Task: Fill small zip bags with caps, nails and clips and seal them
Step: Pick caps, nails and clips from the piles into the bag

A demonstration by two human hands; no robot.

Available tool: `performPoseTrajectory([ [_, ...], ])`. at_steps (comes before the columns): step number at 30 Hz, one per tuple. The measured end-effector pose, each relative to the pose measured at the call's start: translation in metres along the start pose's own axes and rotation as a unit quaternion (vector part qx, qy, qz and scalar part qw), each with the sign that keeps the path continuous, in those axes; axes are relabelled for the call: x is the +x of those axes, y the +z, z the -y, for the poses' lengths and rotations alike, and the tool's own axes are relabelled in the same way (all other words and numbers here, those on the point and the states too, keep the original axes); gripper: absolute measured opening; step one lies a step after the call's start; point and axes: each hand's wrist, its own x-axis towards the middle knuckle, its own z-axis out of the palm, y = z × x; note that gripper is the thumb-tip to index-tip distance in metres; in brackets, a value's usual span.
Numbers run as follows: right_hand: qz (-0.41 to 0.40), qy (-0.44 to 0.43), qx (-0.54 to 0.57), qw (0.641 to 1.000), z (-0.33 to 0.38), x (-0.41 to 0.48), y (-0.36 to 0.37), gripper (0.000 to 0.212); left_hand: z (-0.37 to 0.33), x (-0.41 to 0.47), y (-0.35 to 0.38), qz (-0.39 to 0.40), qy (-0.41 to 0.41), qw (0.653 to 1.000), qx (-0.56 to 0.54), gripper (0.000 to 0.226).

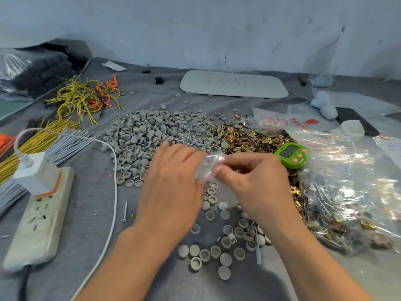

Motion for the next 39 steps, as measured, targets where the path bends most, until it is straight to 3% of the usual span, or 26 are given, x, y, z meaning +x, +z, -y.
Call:
performPoseTrajectory([
  [2, 0.044, -0.038, -0.018, 0.998, 0.0, -0.001, 0.004, 0.022, -0.001, 0.0, 0.001, 0.005, 0.009, 1.0, -0.022, 0.045],
  [7, 0.063, -0.135, -0.039, 0.988, 0.001, -0.002, 0.006, 0.031, -0.001, 0.0, 0.002, 0.017, 0.008, 0.999, -0.047, 0.052],
  [12, 0.096, -0.063, -0.094, 0.989, -0.004, 0.001, 0.006, 0.024, -0.003, 0.001, 0.002, 0.005, 0.034, 0.996, -0.078, 0.053],
  [17, 0.118, -0.033, -0.072, 0.99, -0.006, 0.002, 0.0, 0.026, -0.007, -0.001, 0.0, -0.001, 0.047, 0.993, -0.105, 0.065],
  [20, 0.204, -0.006, -0.077, 0.976, -0.009, 0.002, -0.002, 0.047, -0.003, 0.001, -0.006, 0.003, 0.017, 0.996, -0.087, 0.072],
  [21, 0.235, -0.007, -0.074, 0.969, -0.009, 0.002, -0.003, 0.046, -0.002, 0.002, -0.007, 0.015, 0.006, 0.997, -0.078, 0.075],
  [24, 0.284, -0.056, -0.087, 0.953, -0.007, 0.001, -0.005, 0.015, -0.004, 0.002, -0.007, 0.05, -0.002, 0.998, -0.05, 0.076],
  [27, 0.307, -0.054, -0.094, 0.945, -0.004, 0.001, -0.005, 0.029, -0.003, 0.001, -0.005, 0.064, 0.004, 0.997, -0.031, 0.077],
  [31, 0.268, -0.002, -0.016, 0.963, -0.008, 0.003, 0.002, 0.042, -0.001, -0.001, -0.004, 0.095, 0.012, 0.995, -0.021, 0.085],
  [35, 0.19, 0.067, 0.101, 0.974, -0.013, 0.004, 0.013, 0.009, -0.005, 0.0, -0.005, 0.082, 0.013, 0.996, -0.041, 0.08],
  [37, 0.174, 0.097, 0.116, 0.973, -0.014, 0.006, 0.017, 0.03, -0.008, 0.0, -0.005, 0.068, 0.011, 0.995, -0.073, 0.075],
  [39, 0.17, 0.114, 0.128, 0.97, -0.014, 0.007, 0.02, 0.03, -0.011, 0.001, -0.006, 0.061, 0.002, 0.993, -0.106, 0.075],
])
